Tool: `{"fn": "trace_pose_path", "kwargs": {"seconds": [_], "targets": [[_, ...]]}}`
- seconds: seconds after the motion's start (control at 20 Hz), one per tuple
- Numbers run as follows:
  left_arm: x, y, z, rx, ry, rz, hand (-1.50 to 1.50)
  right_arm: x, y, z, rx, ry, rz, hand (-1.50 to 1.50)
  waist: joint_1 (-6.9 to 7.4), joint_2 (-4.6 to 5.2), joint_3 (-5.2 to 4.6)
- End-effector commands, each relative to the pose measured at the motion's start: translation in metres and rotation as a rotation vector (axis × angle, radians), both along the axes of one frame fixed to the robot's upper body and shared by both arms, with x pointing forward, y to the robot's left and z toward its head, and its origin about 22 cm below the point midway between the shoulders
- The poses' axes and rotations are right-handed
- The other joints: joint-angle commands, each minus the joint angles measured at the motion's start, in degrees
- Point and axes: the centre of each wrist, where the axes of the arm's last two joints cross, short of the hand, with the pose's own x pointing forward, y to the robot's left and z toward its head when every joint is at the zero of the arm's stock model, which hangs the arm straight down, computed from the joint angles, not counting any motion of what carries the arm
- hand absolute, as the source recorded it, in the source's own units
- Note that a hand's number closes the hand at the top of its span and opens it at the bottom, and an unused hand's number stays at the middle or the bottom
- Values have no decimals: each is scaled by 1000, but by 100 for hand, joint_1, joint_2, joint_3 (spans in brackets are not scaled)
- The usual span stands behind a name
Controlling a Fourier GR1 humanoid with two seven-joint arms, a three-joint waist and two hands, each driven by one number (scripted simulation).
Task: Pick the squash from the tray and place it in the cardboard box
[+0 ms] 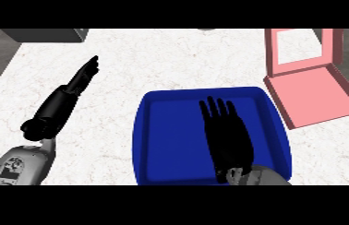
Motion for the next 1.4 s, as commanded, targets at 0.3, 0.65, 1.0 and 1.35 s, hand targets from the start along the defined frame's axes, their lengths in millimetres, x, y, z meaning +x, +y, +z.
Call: {"fn": "trace_pose_path", "kwargs": {"seconds": [0.3,0.65,1.0,1.35], "targets": [[-18,4,-4,-19,1,-3,0,0,5,-42,-11,16,-42,-150,10,-1,2],[4,3,-4,10,-4,9,0,4,-11,-51,-26,48,-55,-150,-18,3,1],[-21,10,-7,12,-4,24,0,21,-14,-49,-92,39,-108,-150,2,-3,1],[9,-7,-3,1,-1,-7,0,28,-24,-88,-39,79,-53,-150,-8,5,2]]}}
